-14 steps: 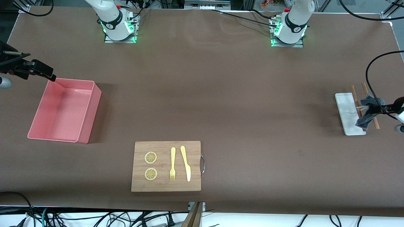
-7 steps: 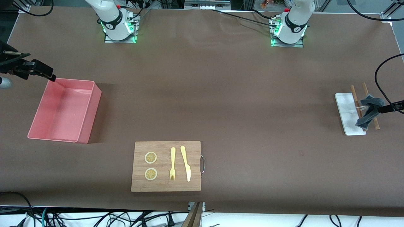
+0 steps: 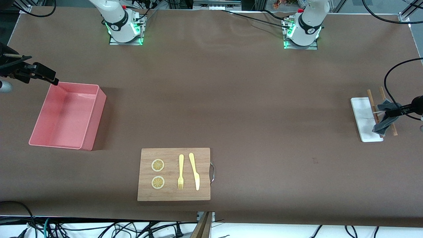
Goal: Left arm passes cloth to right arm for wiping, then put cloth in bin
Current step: 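Close the left gripper on the grey cloth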
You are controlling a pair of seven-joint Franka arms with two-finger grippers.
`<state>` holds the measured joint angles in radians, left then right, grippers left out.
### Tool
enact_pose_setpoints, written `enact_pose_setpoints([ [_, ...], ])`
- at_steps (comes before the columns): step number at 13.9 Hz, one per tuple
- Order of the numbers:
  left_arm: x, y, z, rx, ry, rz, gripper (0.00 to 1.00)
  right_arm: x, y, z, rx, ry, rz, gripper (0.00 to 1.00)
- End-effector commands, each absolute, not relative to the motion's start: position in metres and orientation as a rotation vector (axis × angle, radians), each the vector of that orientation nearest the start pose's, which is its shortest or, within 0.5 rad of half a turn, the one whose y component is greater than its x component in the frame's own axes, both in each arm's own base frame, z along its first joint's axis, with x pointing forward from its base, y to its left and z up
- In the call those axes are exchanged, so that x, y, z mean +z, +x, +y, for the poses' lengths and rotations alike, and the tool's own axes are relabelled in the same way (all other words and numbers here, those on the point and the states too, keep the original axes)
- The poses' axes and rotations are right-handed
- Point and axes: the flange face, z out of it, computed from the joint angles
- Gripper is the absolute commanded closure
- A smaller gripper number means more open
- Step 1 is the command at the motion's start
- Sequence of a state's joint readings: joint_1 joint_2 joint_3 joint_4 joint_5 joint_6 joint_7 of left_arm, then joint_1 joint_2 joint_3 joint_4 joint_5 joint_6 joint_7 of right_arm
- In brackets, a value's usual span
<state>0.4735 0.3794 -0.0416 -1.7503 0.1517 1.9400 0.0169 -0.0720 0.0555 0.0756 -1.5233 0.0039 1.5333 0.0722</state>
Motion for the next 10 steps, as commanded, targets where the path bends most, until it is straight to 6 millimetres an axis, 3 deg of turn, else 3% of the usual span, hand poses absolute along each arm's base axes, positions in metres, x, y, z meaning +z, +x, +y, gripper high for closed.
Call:
enact_pose_setpoints([
  [1,0.3513,0.5564,0.2698,0.313,-3.022,-0.470,0.31,0.6186,0.5689,0.0019,0.061,-3.122,0.119,0.00],
  [2,0.3514,0.5558,0.2699,0.326,-3.035,-0.397,0.47,0.6179,0.5695,0.0019,0.061,-3.122,0.119,0.00],
  [6,0.3518,0.5562,0.2709,0.348,-3.058,-0.239,0.79,0.6186,0.5689,0.0019,0.061,-3.122,0.119,0.00],
  [7,0.3534,0.5569,0.2703,0.344,-3.057,-0.228,0.94,0.6187,0.5690,0.0019,0.058,-3.122,0.119,0.00],
  [8,0.3541,0.5567,0.2693,0.348,-3.057,-0.226,1.00,0.6179,0.5695,0.0019,0.061,-3.122,0.117,0.00],
  [10,0.3543,0.5566,0.2666,0.368,-3.060,-0.219,1.00,0.6158,0.5738,0.0033,0.061,-3.121,0.105,0.00],
])
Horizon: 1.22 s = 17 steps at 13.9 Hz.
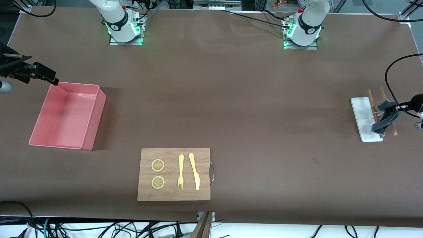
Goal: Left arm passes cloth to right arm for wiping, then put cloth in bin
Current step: 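Lift the cloth with the left gripper while the right gripper reaches over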
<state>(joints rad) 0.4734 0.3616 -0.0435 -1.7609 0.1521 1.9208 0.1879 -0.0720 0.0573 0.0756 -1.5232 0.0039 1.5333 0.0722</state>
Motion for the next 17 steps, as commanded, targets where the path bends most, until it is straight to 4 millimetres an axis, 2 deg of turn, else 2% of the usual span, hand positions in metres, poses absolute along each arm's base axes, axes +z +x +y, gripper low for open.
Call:
enact_pose_setpoints([
  [1,0.357,0.558,0.264,0.374,-3.060,-0.215,1.00,0.615,0.576,0.002,0.061,-3.121,0.103,0.00],
  [3,0.372,0.570,0.248,0.403,-3.057,-0.180,1.00,0.614,0.576,-0.003,0.063,-3.120,0.112,0.00],
  [5,0.404,0.587,0.219,0.443,-3.050,-0.112,1.00,0.613,0.577,-0.005,0.065,-3.120,0.110,0.00],
  [6,0.422,0.597,0.197,0.463,-3.045,-0.067,1.00,0.613,0.577,-0.004,0.065,-3.120,0.112,0.00],
  [8,0.457,0.613,0.145,0.484,-3.035,0.031,1.00,0.613,0.577,-0.004,0.065,-3.122,0.112,0.00],
  [9,0.467,0.621,0.113,0.474,-3.035,0.082,1.00,0.613,0.576,-0.003,0.068,-3.122,0.115,0.00],
  [11,0.481,0.633,0.047,0.430,-3.082,0.162,1.00,0.603,0.581,-0.004,0.094,-3.119,0.112,0.00],
  [13,0.492,0.641,0.017,0.381,-3.222,0.176,1.00,0.601,0.582,-0.002,0.099,-3.119,0.101,0.00],
  [14,0.493,0.642,-0.009,0.380,-3.280,0.199,1.00,0.599,0.583,0.001,0.106,-3.124,0.096,0.00],
  [16,0.497,0.640,-0.066,0.409,-3.350,0.110,1.00,0.579,0.589,0.004,0.168,-3.117,0.084,0.00],
  [17,0.505,0.637,-0.105,0.413,-3.362,0.065,1.00,0.570,0.591,0.006,0.204,-3.118,0.077,0.00],
])
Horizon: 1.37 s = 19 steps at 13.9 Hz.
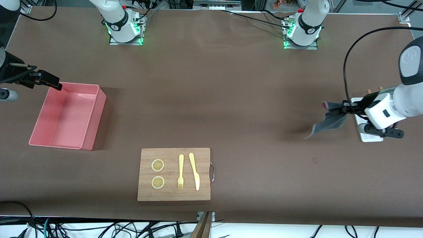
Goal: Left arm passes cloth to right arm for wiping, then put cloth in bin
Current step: 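Lift the cloth with the left gripper while the right gripper reaches over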
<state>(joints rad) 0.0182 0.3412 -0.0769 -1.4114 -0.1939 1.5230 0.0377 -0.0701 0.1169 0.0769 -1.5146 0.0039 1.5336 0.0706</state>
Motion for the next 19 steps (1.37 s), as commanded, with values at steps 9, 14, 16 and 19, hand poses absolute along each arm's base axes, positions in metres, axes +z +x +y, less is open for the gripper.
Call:
enact_pose_setpoints([
  [9,0.534,0.589,-0.371,0.583,-3.357,-0.786,1.00,0.536,0.615,0.071,0.174,-3.094,0.213,0.00],
  [14,0.537,0.586,-0.436,0.839,-3.320,-1.459,1.00,0.515,0.626,0.128,0.170,-2.953,0.491,0.00],
  [16,0.537,0.586,-0.448,0.955,-3.323,-1.547,1.00,0.511,0.627,0.153,0.163,-2.897,0.580,0.00],
  [19,0.538,0.589,-0.446,0.953,-3.324,-1.562,1.00,0.508,0.624,0.188,0.173,-2.839,0.717,0.00],
])
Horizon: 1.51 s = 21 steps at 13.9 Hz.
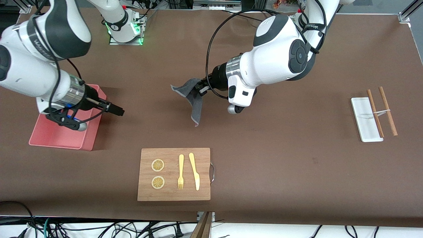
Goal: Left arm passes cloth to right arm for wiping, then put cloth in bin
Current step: 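Move the right gripper to the cloth held by the left gripper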
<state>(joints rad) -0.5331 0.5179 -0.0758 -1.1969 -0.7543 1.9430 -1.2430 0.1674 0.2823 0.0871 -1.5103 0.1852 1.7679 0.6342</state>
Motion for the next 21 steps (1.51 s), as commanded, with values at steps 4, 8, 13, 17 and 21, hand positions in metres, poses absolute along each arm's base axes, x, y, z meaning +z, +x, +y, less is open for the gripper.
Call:
enact_pose_setpoints([
  [4,0.538,0.591,-0.443,-0.624,2.176,1.029,1.00,0.515,0.619,0.207,0.303,-2.634,1.001,0.00],
  [8,0.538,0.593,-0.441,-0.624,2.175,1.032,1.00,0.522,0.615,0.217,0.445,-2.419,1.287,0.00],
  [13,0.539,0.593,-0.441,-0.621,2.175,1.031,1.00,0.525,0.603,0.254,0.608,-2.196,1.641,0.00],
  [17,0.539,0.594,-0.438,-0.625,2.176,1.033,1.00,0.524,0.594,0.278,0.751,-2.056,1.780,0.00],
  [21,0.539,0.595,-0.436,-0.625,2.173,1.036,1.00,0.509,0.580,0.310,0.815,-2.052,1.853,0.00],
])
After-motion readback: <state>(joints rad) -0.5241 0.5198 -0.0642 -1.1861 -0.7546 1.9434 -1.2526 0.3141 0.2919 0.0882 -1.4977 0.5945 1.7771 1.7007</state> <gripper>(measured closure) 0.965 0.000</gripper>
